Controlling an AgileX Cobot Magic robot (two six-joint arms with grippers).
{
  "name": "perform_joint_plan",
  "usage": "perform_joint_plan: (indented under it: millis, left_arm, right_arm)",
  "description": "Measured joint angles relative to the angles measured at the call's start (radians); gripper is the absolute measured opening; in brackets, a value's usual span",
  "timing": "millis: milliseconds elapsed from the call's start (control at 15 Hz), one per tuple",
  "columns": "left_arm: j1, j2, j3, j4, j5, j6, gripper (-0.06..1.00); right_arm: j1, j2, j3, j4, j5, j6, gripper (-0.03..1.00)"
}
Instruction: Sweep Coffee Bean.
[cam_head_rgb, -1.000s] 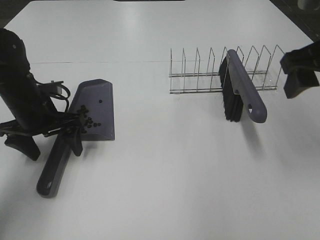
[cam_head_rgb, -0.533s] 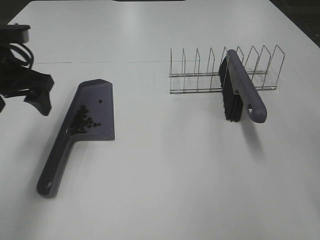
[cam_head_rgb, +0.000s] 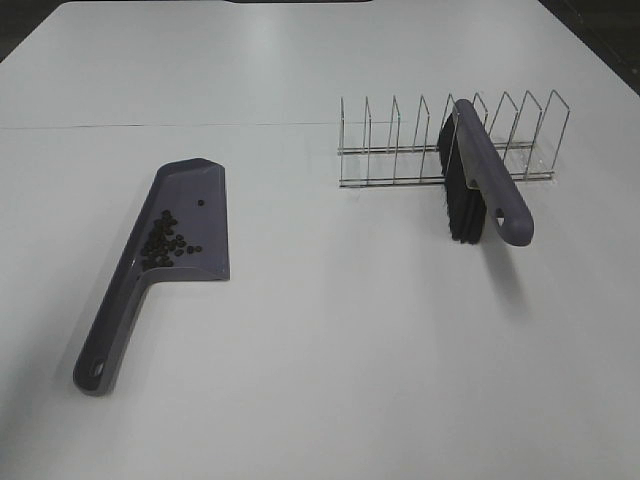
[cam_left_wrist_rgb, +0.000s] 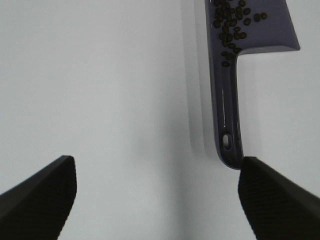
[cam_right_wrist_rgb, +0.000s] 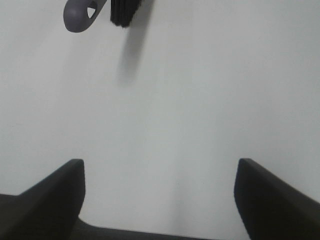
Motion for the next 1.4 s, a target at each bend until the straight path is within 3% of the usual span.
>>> perform_joint_plan:
  millis: [333, 600, 1000, 1400]
  left_arm:
    - [0.0, -0.324, 0.144, -0.019, 0.055, 0.0, 0.8]
    - [0.0, -0.652, 0.233, -0.019, 0.095, 0.001, 0.8]
    - [0.0, -0.84, 0.26, 0.034, 0.169, 0.0, 0.8]
    - [0.0, -1.018, 0.263, 0.017, 0.169, 0.034, 0.8]
  right_arm:
    - [0.0, -0.146, 0.019, 0.004, 0.092, -0.073, 0.72]
    - [0.0, -0.31, 0.03, 0.03, 0.094, -0.112, 0.72]
    - [0.0, -0.373, 0.03, 0.031, 0.094, -0.112, 0.72]
    - [0.0, -0.373, 0.03, 0.049, 0.094, -0.137, 0.72]
